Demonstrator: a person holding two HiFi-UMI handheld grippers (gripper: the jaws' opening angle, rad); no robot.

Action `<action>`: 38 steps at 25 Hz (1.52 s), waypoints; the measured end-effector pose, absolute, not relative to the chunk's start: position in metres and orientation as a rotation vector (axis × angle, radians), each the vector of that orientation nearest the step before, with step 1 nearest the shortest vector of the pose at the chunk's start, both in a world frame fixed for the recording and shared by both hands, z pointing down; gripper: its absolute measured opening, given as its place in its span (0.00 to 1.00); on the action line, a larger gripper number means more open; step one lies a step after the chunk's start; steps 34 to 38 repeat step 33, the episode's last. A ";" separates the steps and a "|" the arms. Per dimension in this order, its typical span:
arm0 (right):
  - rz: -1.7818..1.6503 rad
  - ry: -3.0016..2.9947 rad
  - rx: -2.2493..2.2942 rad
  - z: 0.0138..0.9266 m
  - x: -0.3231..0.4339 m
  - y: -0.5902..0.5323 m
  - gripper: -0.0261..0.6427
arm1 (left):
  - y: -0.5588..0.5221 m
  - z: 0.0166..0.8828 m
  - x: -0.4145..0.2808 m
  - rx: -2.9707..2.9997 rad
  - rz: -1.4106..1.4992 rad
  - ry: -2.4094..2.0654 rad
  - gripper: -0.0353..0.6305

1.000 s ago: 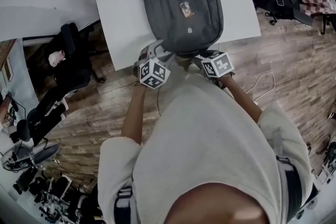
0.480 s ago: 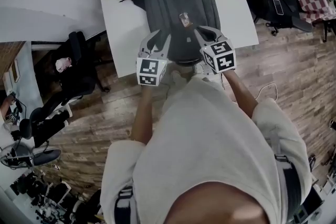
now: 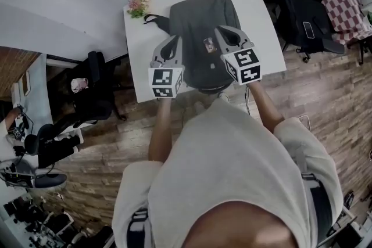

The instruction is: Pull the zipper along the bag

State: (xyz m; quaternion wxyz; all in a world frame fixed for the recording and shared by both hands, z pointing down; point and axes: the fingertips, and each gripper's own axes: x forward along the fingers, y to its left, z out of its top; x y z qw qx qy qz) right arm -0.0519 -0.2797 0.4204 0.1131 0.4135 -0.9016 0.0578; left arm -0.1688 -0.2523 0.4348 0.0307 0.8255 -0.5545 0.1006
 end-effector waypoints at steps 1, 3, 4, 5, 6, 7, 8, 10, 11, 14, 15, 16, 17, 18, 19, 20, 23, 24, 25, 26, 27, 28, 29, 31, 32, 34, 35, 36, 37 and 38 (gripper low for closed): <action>0.157 -2.652 1.219 0.415 -0.053 -0.283 0.06 | -0.256 0.429 -0.171 2.539 0.301 -1.729 0.09; 0.134 -2.657 1.238 0.406 -0.054 -0.290 0.06 | -0.260 0.420 -0.176 2.531 0.291 -1.762 0.09; 0.126 -2.659 1.248 0.402 -0.054 -0.292 0.06 | -0.261 0.418 -0.179 2.528 0.292 -1.775 0.09; 0.123 -2.661 1.255 0.400 -0.053 -0.294 0.06 | -0.262 0.417 -0.182 2.523 0.295 -1.783 0.09; 0.122 -2.660 1.259 0.398 -0.052 -0.296 0.06 | -0.263 0.417 -0.184 2.518 0.295 -1.788 0.09; 0.122 -2.657 1.262 0.399 -0.051 -0.298 0.06 | -0.264 0.418 -0.185 2.511 0.293 -1.792 0.09; 0.123 -2.652 1.264 0.400 -0.051 -0.299 0.06 | -0.265 0.419 -0.187 2.504 0.290 -1.795 0.09; 0.129 -2.645 1.265 0.404 -0.050 -0.301 0.06 | -0.267 0.420 -0.189 2.495 0.288 -1.801 0.09; 0.134 -2.645 1.263 0.406 -0.050 -0.301 0.06 | -0.268 0.420 -0.189 2.493 0.289 -1.804 0.09; 0.139 -2.642 1.248 0.410 -0.053 -0.300 0.06 | -0.269 0.420 -0.190 2.488 0.294 -1.809 0.09; 0.138 -2.640 1.245 0.410 -0.054 -0.300 0.06 | -0.270 0.420 -0.190 2.486 0.290 -1.809 0.09; 0.140 -2.640 1.243 0.411 -0.054 -0.300 0.06 | -0.270 0.420 -0.190 2.484 0.285 -1.807 0.09; 0.143 -2.639 1.242 0.412 -0.055 -0.299 0.06 | -0.270 0.421 -0.190 2.482 0.280 -1.803 0.09; 0.145 -2.639 1.240 0.414 -0.057 -0.298 0.06 | -0.269 0.422 -0.190 2.481 0.277 -1.800 0.09; 0.148 -2.639 1.237 0.415 -0.058 -0.297 0.06 | -0.269 0.423 -0.190 2.480 0.277 -1.798 0.09; 0.152 -2.638 1.234 0.417 -0.059 -0.296 0.06 | -0.268 0.425 -0.189 2.480 0.280 -1.796 0.09; 0.158 -2.634 1.223 0.420 -0.059 -0.294 0.06 | -0.269 0.428 -0.185 2.480 0.291 -1.790 0.09; 0.158 -2.633 1.219 0.420 -0.059 -0.294 0.06 | -0.269 0.429 -0.184 2.479 0.292 -1.789 0.09; 0.157 -2.631 1.216 0.420 -0.058 -0.294 0.06 | -0.270 0.429 -0.184 2.477 0.291 -1.787 0.09; 0.157 -2.628 1.213 0.421 -0.058 -0.295 0.06 | -0.271 0.428 -0.183 2.477 0.289 -1.787 0.09; 0.156 -2.626 1.210 0.421 -0.058 -0.295 0.06 | -0.271 0.428 -0.183 2.476 0.287 -1.788 0.09; 0.154 -2.624 1.207 0.422 -0.059 -0.294 0.06 | -0.271 0.428 -0.184 2.475 0.288 -1.789 0.09; 0.153 -2.624 1.205 0.423 -0.059 -0.293 0.06 | -0.270 0.429 -0.184 2.474 0.290 -1.790 0.09; 0.153 -2.625 1.206 0.424 -0.061 -0.291 0.06 | -0.268 0.430 -0.185 2.476 0.292 -1.791 0.09; 0.154 -2.626 1.209 0.425 -0.061 -0.289 0.06 | -0.267 0.430 -0.186 2.476 0.292 -1.792 0.09; 0.156 -2.628 1.212 0.425 -0.062 -0.288 0.06 | -0.265 0.431 -0.187 2.477 0.292 -1.792 0.09; 0.156 -2.628 1.212 0.425 -0.062 -0.288 0.06 | -0.265 0.431 -0.187 2.477 0.292 -1.792 0.09; 0.156 -2.628 1.212 0.425 -0.062 -0.288 0.06 | -0.265 0.431 -0.187 2.477 0.292 -1.792 0.09; 0.156 -2.628 1.212 0.425 -0.062 -0.288 0.06 | -0.265 0.431 -0.187 2.477 0.292 -1.792 0.09; 0.156 -2.628 1.212 0.425 -0.062 -0.288 0.06 | -0.265 0.431 -0.187 2.477 0.292 -1.792 0.09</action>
